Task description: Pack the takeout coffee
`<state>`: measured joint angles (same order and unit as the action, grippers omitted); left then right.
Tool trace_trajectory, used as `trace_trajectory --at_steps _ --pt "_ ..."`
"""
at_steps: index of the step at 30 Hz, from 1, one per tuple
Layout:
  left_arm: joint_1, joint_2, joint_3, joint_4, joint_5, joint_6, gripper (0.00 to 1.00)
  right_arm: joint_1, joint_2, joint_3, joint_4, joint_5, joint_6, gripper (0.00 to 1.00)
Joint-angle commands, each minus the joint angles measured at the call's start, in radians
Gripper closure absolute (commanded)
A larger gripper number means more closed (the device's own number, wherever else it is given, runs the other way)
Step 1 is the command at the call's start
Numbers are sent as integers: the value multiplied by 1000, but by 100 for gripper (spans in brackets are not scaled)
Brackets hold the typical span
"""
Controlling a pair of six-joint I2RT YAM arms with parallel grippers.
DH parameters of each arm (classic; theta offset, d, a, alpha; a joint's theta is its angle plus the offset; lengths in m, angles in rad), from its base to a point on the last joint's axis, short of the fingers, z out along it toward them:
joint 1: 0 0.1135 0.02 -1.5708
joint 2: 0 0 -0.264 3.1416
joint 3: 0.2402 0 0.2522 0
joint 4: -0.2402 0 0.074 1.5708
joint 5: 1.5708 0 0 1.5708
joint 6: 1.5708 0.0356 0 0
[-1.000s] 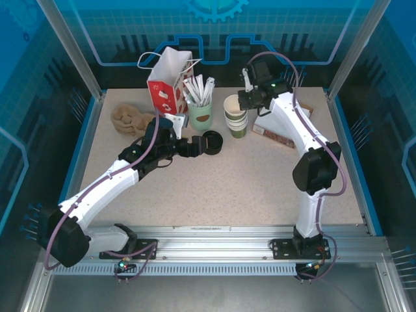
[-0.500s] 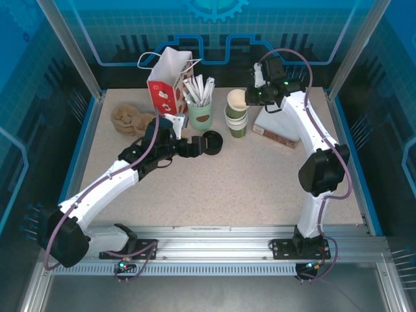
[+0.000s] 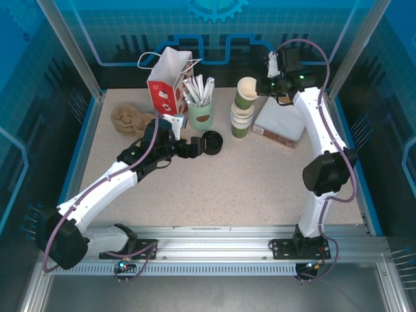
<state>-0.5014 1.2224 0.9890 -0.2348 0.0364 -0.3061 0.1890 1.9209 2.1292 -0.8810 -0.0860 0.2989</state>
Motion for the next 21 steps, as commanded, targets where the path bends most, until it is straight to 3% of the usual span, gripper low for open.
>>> trace_trajectory --at_steps 1,6,13,21 --pt "-6 -45 -34 4 -43 22 5 -1 -111 20 -29 -36 -15 90" --pt "27 -92 -90 32 -29 -5 3 62 -285 -175 16 -39 -34 90" --pt "115 -169 -200 24 30 -61 2 270 -509 -638 134 41 -88 89" --pt "141 -213 -261 16 -5 -81 1 437 -506 -979 374 45 -73 89"
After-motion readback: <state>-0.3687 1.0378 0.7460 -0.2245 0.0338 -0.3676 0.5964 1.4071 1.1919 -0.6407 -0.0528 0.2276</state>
